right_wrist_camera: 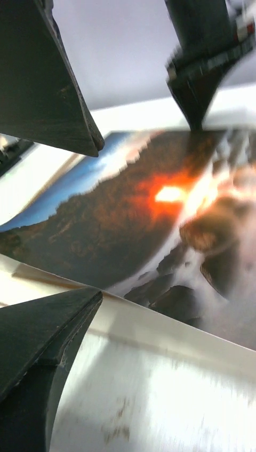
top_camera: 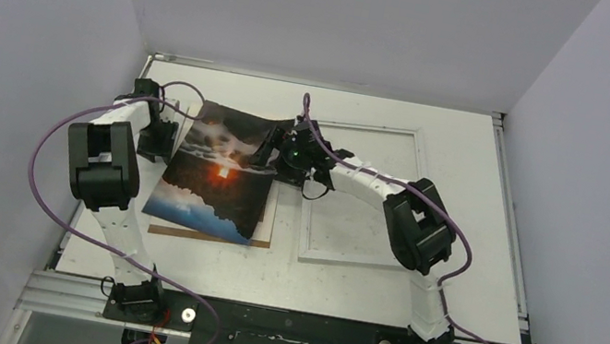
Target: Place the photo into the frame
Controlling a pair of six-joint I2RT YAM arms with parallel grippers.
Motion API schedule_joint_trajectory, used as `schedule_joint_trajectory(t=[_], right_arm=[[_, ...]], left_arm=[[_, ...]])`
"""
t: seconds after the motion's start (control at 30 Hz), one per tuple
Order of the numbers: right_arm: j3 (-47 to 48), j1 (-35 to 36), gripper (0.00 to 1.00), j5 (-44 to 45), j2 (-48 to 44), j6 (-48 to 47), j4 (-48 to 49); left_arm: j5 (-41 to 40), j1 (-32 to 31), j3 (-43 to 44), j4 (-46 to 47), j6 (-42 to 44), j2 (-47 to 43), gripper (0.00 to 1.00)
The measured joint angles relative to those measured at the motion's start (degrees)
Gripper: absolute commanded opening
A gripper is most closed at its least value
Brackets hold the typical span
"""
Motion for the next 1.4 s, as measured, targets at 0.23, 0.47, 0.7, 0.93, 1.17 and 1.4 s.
schedule_joint_trajectory(t=[0.23,0.47,0.7,0.93,1.17,1.4], right_arm=[[-5.4,0.8,0.98,-8.3,-5.7,3.7,17.7],[-8.9,1.2,0.96,-12.5,-5.4,8.9,27.9],[-9.1,1.3,0.95,-12.9,-2.2,10.2,28.2],[-6.5,1.7,0.91,-11.6,-2.2,6.4,21.6],[-10.4,1.8,0.68,-10.4,-2.5,5.8,21.1],[-11.6,2.0,0.38,-8.9,-4.6,4.2,19.3]], left_arm=[[0.7,-0.1,-0.1,0.0,-0.1,-0.1,0.39],[1.1,-0.1,-0.4,0.1,-0.1,-0.3,0.39],[1.2,-0.1,-0.7,0.2,0.0,-0.5,0.39],[1.5,-0.1,-1.0,0.2,-0.1,-0.7,0.38],[1.8,-0.1,-1.1,0.2,-0.1,-0.7,0.38],[2.7,-0.1,-1.1,-0.3,0.0,-0.7,0.38]])
